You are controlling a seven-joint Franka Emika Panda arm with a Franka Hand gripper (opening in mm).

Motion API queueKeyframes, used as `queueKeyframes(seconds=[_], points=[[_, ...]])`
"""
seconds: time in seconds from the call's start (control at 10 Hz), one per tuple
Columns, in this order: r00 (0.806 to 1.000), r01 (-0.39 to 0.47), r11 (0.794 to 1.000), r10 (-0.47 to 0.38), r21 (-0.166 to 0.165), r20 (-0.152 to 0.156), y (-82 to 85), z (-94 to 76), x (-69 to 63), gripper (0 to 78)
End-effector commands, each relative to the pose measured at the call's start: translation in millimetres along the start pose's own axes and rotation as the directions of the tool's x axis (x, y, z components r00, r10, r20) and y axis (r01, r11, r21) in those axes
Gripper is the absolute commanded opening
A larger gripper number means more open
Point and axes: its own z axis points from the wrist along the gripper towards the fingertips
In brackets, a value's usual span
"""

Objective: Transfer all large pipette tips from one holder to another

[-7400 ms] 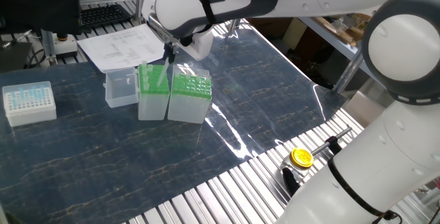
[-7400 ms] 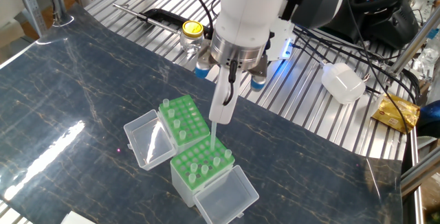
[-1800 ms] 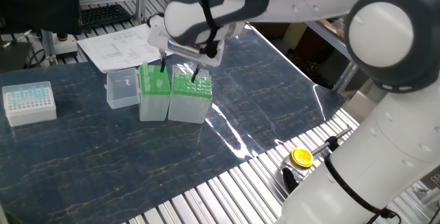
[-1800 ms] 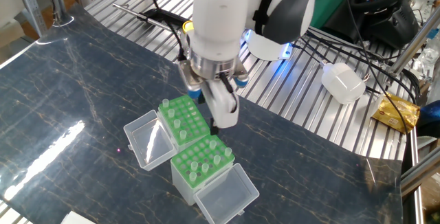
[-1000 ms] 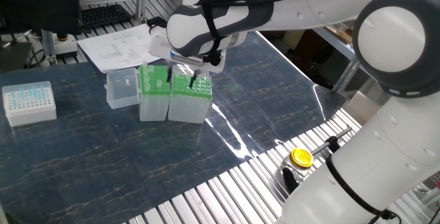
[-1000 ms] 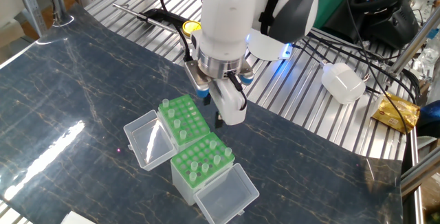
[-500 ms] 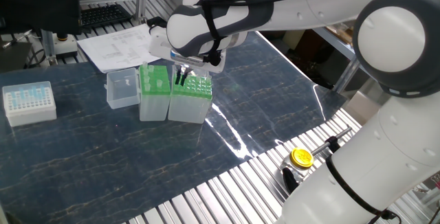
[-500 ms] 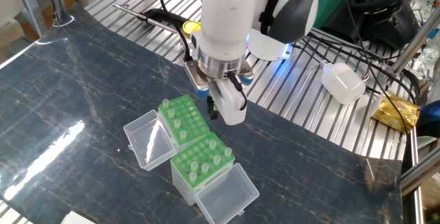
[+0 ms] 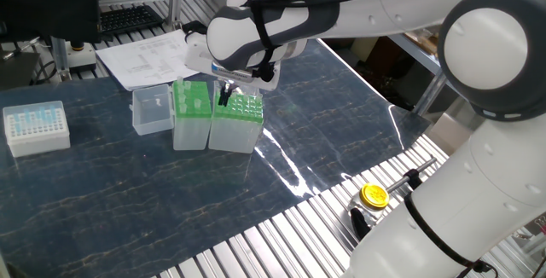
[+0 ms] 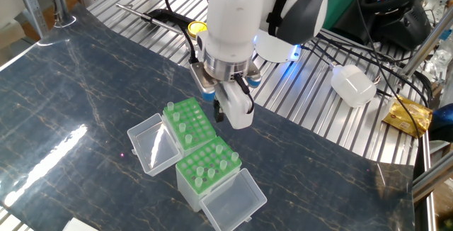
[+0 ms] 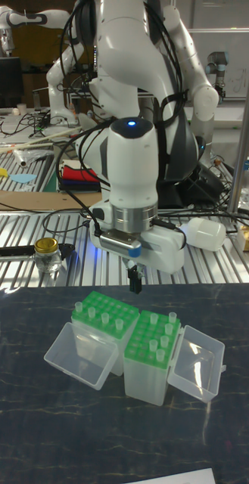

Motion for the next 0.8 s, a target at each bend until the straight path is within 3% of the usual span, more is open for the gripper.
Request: queueKeyframes(seconds=[0.1, 0.8], points=[[0.993, 0.118, 0.991, -0.117, 0.068, -0.016, -7.3, 37.0, 25.6, 1.1], [0.992, 0.124, 0.989, -0.124, 0.078, -0.01, -6.6, 49.6, 27.0, 1.1]])
